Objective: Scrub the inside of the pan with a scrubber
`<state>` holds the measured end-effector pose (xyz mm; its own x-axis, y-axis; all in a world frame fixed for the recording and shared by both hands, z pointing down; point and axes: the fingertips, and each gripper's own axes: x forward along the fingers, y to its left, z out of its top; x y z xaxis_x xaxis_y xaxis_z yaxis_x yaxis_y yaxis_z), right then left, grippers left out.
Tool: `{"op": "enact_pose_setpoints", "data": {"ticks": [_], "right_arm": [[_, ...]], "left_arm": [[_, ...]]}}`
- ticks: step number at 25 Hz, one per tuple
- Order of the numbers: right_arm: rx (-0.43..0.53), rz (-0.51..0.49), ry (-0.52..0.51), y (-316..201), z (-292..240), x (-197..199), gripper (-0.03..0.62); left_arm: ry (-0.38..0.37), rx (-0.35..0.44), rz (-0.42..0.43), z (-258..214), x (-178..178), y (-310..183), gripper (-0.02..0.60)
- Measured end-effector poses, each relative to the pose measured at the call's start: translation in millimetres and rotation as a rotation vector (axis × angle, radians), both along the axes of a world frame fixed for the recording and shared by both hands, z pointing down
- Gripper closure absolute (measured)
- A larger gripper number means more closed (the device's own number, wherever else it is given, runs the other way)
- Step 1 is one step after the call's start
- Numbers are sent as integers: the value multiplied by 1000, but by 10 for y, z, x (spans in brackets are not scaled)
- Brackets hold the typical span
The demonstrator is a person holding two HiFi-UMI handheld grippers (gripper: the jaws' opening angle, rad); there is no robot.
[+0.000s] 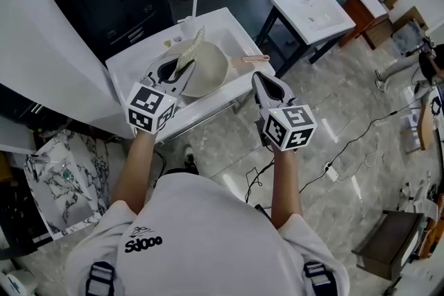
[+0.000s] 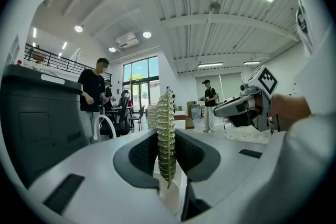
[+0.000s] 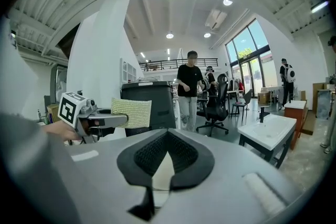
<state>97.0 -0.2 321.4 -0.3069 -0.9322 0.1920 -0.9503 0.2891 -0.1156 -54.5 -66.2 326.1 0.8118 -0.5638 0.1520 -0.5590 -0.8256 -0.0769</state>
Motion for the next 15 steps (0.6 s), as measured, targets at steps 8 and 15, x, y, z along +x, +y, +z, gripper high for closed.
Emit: {"op": "enact_pose_setpoints", "data": {"ticks": [8,15], "right_arm": [[-33,26,0,-376,109,67,585],[-68,27,0,-631,247,-6,585]], "left_arm": [[-10,-30,25,126,86,-376,506],[-25,-63,33,286,59,-646,506]]}}
